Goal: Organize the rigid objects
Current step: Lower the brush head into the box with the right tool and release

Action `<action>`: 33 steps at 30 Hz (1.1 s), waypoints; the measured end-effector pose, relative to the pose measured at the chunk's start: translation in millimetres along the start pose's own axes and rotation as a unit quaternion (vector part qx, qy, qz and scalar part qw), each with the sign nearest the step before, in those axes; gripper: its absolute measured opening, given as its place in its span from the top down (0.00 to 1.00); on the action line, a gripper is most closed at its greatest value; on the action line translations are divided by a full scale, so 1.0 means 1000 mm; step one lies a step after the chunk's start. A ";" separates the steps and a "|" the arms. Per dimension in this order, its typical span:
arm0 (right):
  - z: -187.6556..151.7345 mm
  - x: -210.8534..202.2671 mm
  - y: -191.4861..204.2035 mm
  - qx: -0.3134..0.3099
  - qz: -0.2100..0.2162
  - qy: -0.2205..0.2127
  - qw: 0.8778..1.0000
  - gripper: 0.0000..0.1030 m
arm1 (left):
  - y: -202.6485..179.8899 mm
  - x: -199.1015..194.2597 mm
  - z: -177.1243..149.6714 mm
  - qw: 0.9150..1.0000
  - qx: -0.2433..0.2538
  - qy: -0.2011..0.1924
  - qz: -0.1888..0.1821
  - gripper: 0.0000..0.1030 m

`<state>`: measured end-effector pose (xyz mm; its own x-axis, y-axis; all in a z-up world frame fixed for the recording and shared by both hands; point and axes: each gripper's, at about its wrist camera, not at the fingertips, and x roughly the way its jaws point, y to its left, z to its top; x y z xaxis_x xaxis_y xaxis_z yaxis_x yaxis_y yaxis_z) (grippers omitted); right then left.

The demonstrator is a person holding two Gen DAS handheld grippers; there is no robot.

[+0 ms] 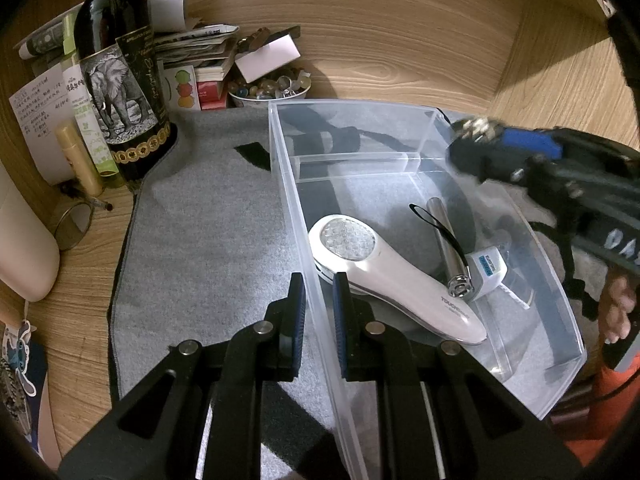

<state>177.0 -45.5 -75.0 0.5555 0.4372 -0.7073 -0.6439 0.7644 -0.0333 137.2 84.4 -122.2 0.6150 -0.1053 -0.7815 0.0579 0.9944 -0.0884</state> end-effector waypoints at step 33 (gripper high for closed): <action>-0.022 -0.058 -0.046 0.057 -0.086 -0.037 0.994 0.34 | 0.003 -0.002 -0.001 1.000 -0.001 0.001 0.000 0.87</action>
<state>162.5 -116.2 -47.5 0.6916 0.3263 -0.6444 -0.4754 0.8773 -0.0661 135.7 87.4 -121.8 0.6127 -0.1062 -0.7831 0.0561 0.9943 -0.0910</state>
